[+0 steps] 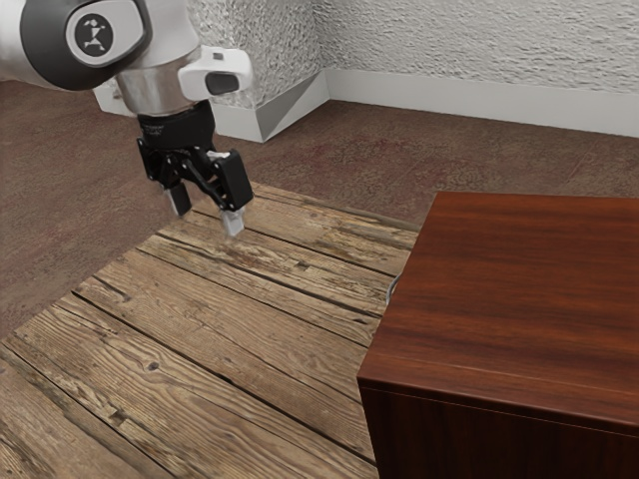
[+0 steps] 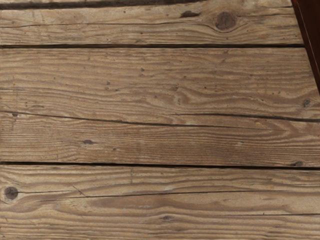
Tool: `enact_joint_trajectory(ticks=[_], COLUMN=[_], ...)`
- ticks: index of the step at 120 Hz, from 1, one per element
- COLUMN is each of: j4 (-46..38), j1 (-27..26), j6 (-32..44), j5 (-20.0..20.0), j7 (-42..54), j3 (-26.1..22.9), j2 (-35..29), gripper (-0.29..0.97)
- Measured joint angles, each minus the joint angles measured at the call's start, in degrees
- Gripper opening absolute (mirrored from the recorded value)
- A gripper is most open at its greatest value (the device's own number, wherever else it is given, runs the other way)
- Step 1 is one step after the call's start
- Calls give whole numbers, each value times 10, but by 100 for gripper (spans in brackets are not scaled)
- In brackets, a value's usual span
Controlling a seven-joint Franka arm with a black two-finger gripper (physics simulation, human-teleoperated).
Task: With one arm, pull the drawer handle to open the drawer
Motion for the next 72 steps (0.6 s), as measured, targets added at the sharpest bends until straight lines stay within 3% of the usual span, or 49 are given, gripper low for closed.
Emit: enact_joint_trajectory(ticks=[30,49,72], j4=[1,116,117], j1=[12,18,16], j6=[26,1,-16], j5=[-5,-10,-10], j7=[4,5,6], j3=[1,0,0], j2=[-1,-8,19], gripper=[68,68,68])
